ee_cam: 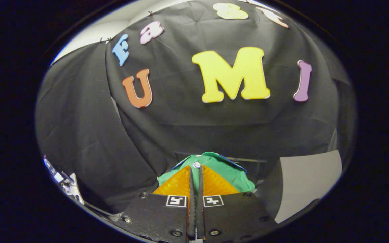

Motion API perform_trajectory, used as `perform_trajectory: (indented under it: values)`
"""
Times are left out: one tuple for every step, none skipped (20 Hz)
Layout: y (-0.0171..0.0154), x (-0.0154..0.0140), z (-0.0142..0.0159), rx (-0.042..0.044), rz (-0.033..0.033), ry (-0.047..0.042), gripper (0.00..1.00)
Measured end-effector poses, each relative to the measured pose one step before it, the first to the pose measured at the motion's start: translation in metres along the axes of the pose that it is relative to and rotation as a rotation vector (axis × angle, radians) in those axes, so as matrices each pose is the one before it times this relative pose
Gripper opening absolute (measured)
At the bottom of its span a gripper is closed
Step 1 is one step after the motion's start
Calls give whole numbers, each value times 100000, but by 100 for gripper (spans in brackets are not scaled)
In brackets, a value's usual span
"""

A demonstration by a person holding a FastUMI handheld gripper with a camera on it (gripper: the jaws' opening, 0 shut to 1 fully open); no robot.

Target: Put the clothes into the washing machine and then close the washing machine lid.

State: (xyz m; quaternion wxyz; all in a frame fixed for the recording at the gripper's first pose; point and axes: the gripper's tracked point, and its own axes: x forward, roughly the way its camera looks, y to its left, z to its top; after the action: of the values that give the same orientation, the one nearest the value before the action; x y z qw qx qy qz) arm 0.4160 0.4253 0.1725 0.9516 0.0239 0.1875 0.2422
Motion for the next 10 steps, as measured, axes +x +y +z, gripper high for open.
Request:
perform_trajectory:
  values:
    - [-41, 1426, -903, 502, -322, 2501, 5]
    - [-159, 1192, -977, 649, -768, 2619, 5]
    - [-77, 1302, -870, 774, -285, 2365, 5]
    - [-18, 1383, -841, 525, -329, 2455, 5]
    - [-297, 1304, -788, 727, -593, 2551, 5]
    - [-191, 1260, -872, 539, -477, 2260, 5]
    - [-421, 1421, -629, 78, -841, 2198, 5]
    - [-349, 1086, -890, 394, -982, 2281, 5]
    - [-302, 1187, -736, 378, -720, 2164, 5]
    - [-393, 945, -853, 661, -768, 2285, 5]
